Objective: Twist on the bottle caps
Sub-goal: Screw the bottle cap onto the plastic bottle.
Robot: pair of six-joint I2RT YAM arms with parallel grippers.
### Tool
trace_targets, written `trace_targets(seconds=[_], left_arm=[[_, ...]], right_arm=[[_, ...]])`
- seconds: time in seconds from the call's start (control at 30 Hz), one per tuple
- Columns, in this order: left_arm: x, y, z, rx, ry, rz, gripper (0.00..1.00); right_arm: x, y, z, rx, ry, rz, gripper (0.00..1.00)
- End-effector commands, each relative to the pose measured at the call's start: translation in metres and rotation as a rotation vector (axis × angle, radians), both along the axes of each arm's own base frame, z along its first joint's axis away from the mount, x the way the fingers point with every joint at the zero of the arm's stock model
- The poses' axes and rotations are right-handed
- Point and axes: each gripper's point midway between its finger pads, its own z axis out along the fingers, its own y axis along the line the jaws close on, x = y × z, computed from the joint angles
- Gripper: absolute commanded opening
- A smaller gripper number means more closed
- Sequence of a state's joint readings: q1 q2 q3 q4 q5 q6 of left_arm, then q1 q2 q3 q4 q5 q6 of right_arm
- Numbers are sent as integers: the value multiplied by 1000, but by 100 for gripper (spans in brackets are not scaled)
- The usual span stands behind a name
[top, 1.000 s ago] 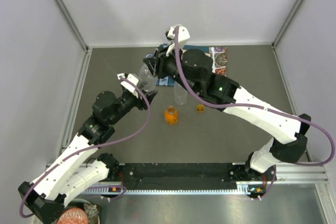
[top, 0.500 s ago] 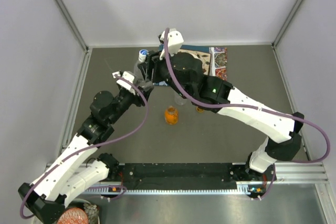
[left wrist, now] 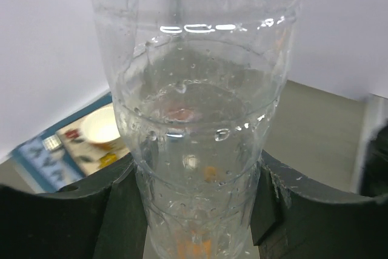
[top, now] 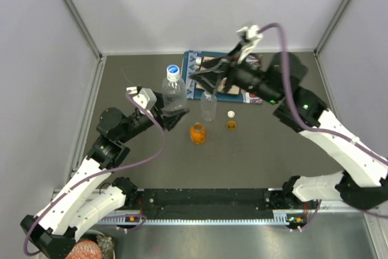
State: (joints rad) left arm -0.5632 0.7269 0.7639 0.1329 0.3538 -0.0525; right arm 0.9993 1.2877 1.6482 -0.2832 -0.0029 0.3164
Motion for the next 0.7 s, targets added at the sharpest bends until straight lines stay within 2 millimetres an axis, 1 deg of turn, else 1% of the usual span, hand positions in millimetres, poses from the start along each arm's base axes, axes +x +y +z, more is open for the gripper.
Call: trace_targets(seconds=[0.0, 0.03, 0.07, 0.1, 0.13, 0.17, 0.2, 0.23, 0.27, 0.3, 0.43, 0.57, 0.6, 0.67], left_arm=[[-64, -31, 18, -19, -80, -402, 0], [-72, -33, 18, -23, -61, -452, 0], [-83, -36, 17, -11, -56, -516, 0], [-86, -37, 14, -2, -46, -548, 0], [-90, -38, 13, 3, -40, -573, 0], [-94, -39, 13, 9, -39, -597, 0], [-99, -40, 11, 18, -33, -633, 0], [-100, -41, 11, 16, -22, -641, 0], [-101, -41, 12, 18, -26, -651, 0], [-102, -42, 11, 21, -21, -661, 0], [-105, -43, 12, 25, -15, -690, 0], [-103, -43, 11, 23, -13, -685, 0], [-102, -44, 11, 21, -12, -682, 0], [-101, -44, 12, 19, -10, -680, 0]], right_arm=[[-50, -33, 51, 172, -181, 375, 66], [-58, -34, 51, 174, -214, 433, 67], [-61, -35, 55, 177, -249, 463, 68], [-63, -33, 54, 166, -269, 491, 69], [-76, -33, 57, 155, -301, 569, 70], [-77, -26, 54, 147, -305, 620, 71], [-84, -25, 59, 167, -323, 668, 71], [-94, -26, 62, 166, -352, 731, 72], [-96, -25, 62, 167, -361, 760, 72], [-95, -20, 60, 166, -360, 786, 72], [-102, -17, 58, 144, -389, 871, 74], [-109, -14, 52, 124, -416, 907, 75], [-109, -12, 51, 118, -434, 908, 75], [-108, -6, 47, 109, -415, 911, 73]])
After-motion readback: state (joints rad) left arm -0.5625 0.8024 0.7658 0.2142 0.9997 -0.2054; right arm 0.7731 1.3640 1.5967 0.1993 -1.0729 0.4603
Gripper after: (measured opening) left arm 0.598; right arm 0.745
